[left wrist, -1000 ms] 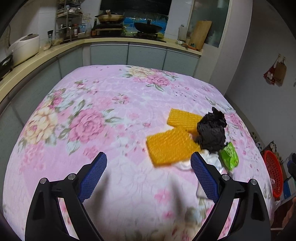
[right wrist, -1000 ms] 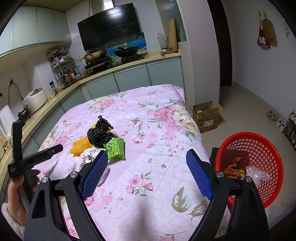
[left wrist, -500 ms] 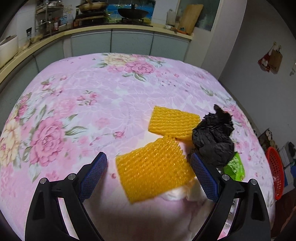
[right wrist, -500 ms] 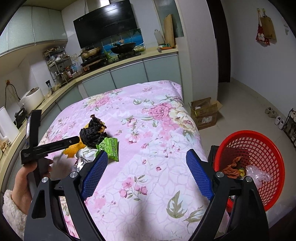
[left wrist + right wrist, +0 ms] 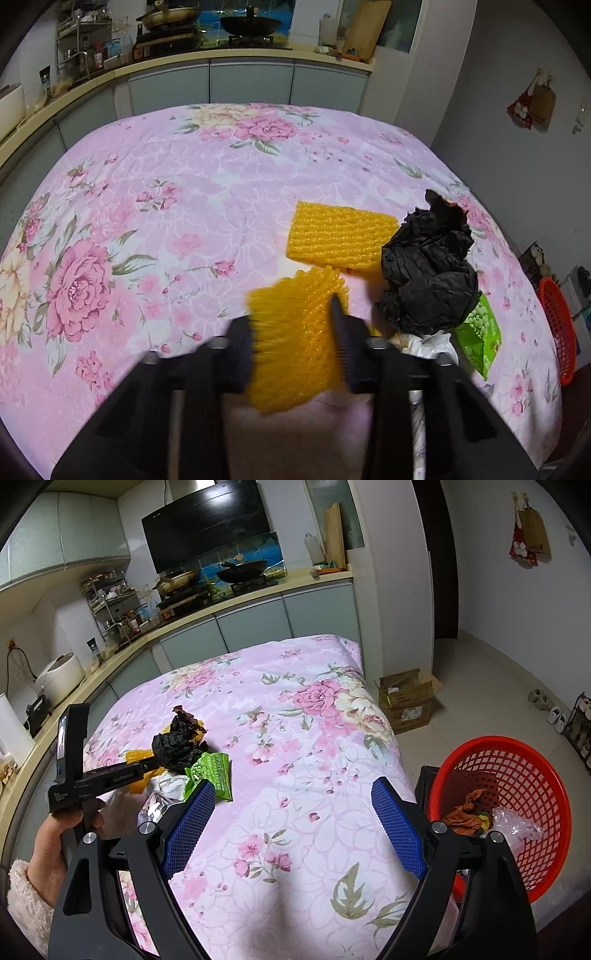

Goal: Collect trash
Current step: 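Grasp the yellow mesh sponge with the left tool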

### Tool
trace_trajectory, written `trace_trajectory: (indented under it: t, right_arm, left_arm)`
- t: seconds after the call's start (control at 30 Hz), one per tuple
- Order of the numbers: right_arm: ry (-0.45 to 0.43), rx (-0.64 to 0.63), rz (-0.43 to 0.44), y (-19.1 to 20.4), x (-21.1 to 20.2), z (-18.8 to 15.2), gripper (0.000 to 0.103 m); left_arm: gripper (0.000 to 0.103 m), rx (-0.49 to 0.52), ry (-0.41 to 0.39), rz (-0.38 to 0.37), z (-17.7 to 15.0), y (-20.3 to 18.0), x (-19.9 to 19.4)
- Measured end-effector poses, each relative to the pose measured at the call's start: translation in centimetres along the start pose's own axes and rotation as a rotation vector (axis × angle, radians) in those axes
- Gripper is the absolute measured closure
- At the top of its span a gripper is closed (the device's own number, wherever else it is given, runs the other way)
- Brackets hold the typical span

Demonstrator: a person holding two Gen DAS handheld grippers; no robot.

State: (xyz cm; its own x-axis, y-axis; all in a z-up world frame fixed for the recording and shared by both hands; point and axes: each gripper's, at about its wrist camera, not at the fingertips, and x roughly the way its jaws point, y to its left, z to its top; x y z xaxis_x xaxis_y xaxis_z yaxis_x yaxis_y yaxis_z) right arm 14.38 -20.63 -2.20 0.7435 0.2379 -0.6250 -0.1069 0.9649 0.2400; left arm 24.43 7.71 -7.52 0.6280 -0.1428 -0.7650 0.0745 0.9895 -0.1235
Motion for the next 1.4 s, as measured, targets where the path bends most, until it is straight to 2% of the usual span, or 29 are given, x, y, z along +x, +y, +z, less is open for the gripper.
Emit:
trace_trajectory:
  t: [0.2, 0.5, 0.8, 0.93, 1.4]
  right_arm:
    - [-0.004, -0.005, -0.002, 0.2, -0.1, -0.1, 0.020]
    - [-0.009, -0.037, 0.013, 1.6, 0.3, 0.2, 0.020]
    - [0.042, -0.079, 0.063, 4.1, 3.5, 0.6, 0.020]
    - [0.066, -0.108, 0.071, 5.3, 5.2, 0.8, 0.020]
    - [0.211, -0.192, 0.101, 8.7, 12.1, 1.1, 0.041]
  left_arm:
    - [0.091, -0.008, -0.018, -0.003, -0.6, 0.3, -1.1]
    - [0.091, -0.048, -0.139, 0.075, -1.8, 1.6, -6.6]
    - [0.091, -0.111, -0.240, 0.126, -3.4, 3.3, -11.2]
    - [0.091, -0.125, -0.259, 0.137, -3.9, 3.9, -12.1]
    - [0.091, -0.144, -0.246, 0.139, -4.7, 4.9, -11.6]
